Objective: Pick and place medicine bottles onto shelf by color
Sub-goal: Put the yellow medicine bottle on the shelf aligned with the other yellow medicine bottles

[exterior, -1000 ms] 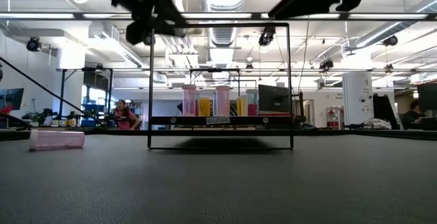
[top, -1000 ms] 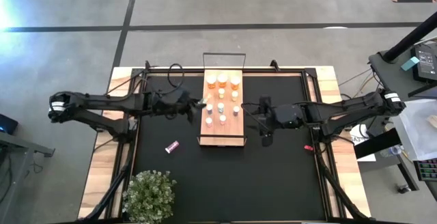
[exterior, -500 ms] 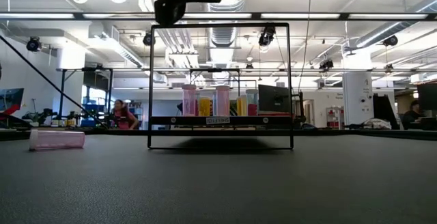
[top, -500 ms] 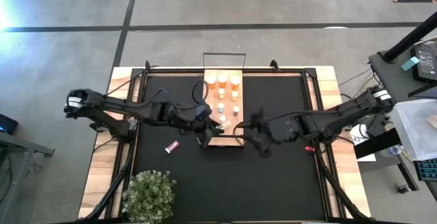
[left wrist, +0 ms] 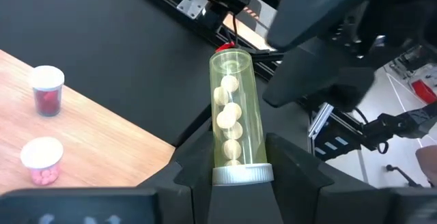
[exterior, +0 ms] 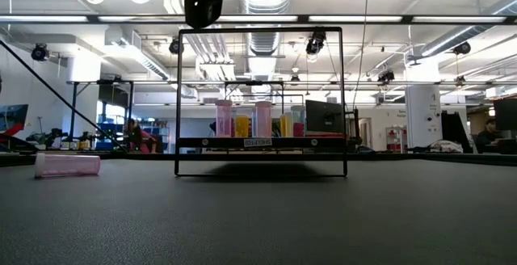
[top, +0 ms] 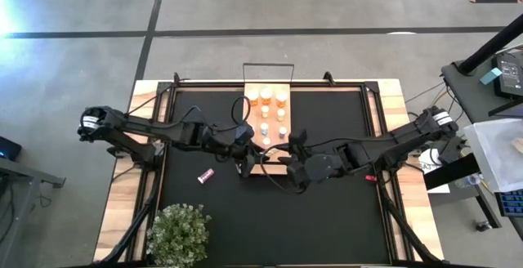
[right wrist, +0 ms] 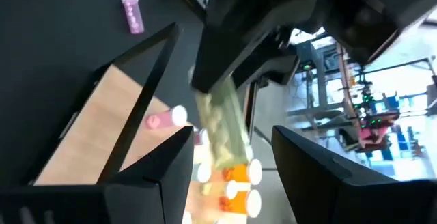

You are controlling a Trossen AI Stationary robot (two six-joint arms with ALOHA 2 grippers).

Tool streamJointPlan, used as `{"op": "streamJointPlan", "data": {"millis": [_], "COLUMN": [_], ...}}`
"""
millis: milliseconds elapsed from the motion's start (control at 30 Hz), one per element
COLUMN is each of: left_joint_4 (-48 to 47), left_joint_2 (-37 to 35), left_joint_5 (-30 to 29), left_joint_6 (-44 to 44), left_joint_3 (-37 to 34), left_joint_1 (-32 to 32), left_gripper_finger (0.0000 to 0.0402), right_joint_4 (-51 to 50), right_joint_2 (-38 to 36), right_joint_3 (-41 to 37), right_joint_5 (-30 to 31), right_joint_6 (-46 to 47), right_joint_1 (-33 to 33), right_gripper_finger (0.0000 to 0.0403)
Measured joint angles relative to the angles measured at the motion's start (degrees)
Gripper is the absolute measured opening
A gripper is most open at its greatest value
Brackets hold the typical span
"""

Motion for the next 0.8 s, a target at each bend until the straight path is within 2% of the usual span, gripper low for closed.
{"op": "streamJointPlan", "data": {"millis": [367,800], "left_joint_4": [0.2,0.4], "left_joint_2": [0.0,0.0], "left_joint_5": [0.9,1.2], "left_joint_6": [1.5,1.6], "left_joint_3": [-0.2,-0.2], "left_joint_1": [-0.7,-1.3], "left_gripper_finger": [0.0106,0.0106], "right_joint_4": [-1.6,-0.9], "right_joint_2": [4.4,4.8], "right_joint_3": [3.3,3.4], "right_joint_5": [0.1,1.6], "right_joint_6": [-1.6,-2.0], "right_joint_1": [0.0,0.0], "right_gripper_finger": [0.0189,0.0180]}}
